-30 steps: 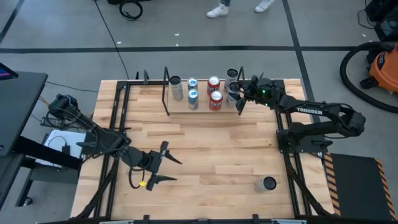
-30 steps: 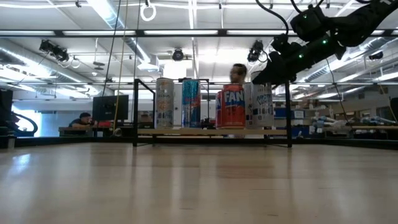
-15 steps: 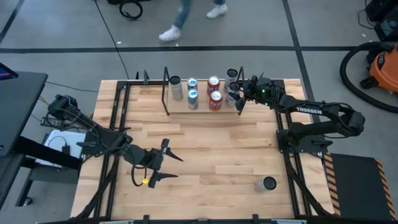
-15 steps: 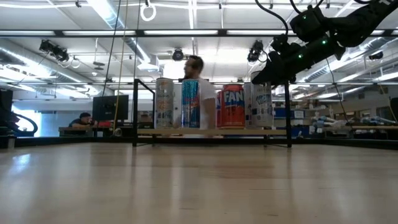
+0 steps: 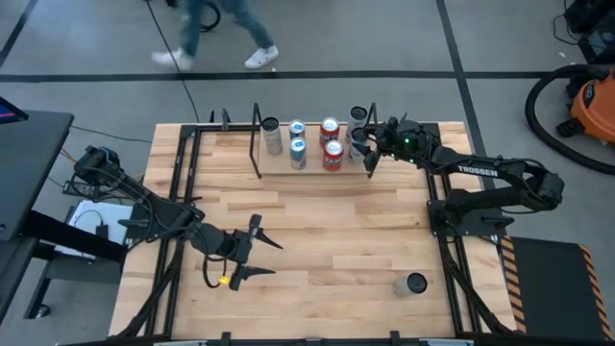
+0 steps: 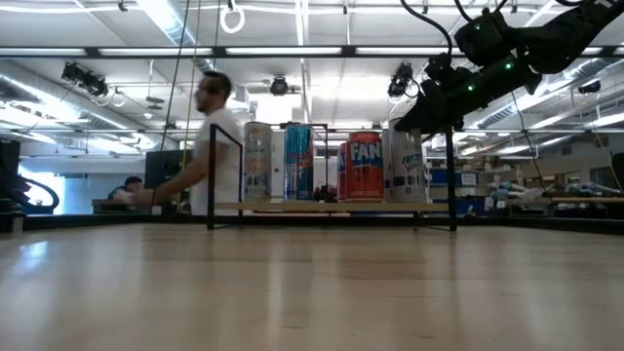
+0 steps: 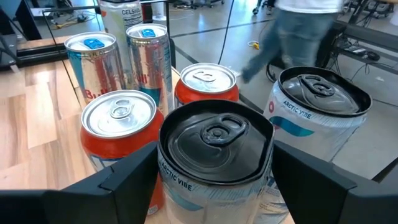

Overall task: Place canned beverage on shelf
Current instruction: Put the white blue soda can aligned with the other white blue soda can, then put the white yellow soda can on the shelf aligned with the other white yellow soda can

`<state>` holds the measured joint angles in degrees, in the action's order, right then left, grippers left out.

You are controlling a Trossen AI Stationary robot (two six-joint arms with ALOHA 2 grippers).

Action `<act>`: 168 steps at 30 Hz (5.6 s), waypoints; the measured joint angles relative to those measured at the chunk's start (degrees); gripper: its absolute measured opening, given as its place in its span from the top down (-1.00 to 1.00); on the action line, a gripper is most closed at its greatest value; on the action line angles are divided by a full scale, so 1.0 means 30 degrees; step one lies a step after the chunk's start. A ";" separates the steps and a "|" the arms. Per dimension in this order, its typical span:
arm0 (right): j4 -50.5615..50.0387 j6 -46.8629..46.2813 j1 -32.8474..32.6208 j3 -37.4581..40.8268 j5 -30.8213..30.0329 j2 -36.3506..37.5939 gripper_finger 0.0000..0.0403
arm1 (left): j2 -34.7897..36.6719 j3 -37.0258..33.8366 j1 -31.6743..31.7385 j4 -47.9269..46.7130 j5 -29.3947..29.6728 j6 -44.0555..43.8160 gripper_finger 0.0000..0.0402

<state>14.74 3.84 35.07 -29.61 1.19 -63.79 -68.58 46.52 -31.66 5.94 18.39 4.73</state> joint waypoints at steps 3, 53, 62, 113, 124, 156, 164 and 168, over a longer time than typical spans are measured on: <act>0.0236 0.0079 -0.0002 0.0031 0.0000 -0.0010 -0.52 | 0.0000 0.0000 0.0000 -0.0002 0.0000 0.0000 -0.43; -0.0298 -0.0715 -0.2346 0.0080 -0.3089 0.0678 -0.53 | -0.0007 0.0000 0.0000 -0.0417 -0.0007 -0.0379 -0.43; -0.0718 -0.0933 -0.2515 0.0051 -0.3075 0.1712 -0.53 | -0.0007 0.0000 0.0000 -0.0417 -0.0007 -0.0379 -0.43; -0.2536 -0.5227 -0.5912 -0.0102 0.9932 0.8391 -0.90 | -0.0007 0.0007 0.0007 0.0144 -0.0004 -0.0350 -0.43; -0.8608 -0.5389 -0.9349 -0.0102 0.6456 1.4246 -0.90 | -0.0007 0.0007 0.0015 0.0340 -0.0015 -0.1627 -0.43; -0.9559 -0.9227 -1.4682 -0.0102 0.7312 1.7768 -0.90 | -0.0007 0.0007 0.0015 0.1229 -0.0013 -0.3395 -0.43; -0.4777 -0.6999 -1.5191 -0.0102 0.6054 1.6872 -0.90 | -0.0007 0.0007 0.0015 0.1222 -0.0007 -0.3373 -0.43; -0.3404 -0.6363 -1.5190 -0.0102 0.5927 1.6080 -0.90 | -0.0007 0.0007 0.0015 0.1222 -0.0007 -0.3439 -0.43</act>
<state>4.53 -15.25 -10.50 -29.91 18.97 -15.55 -68.60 46.54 -31.62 9.61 18.37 -5.58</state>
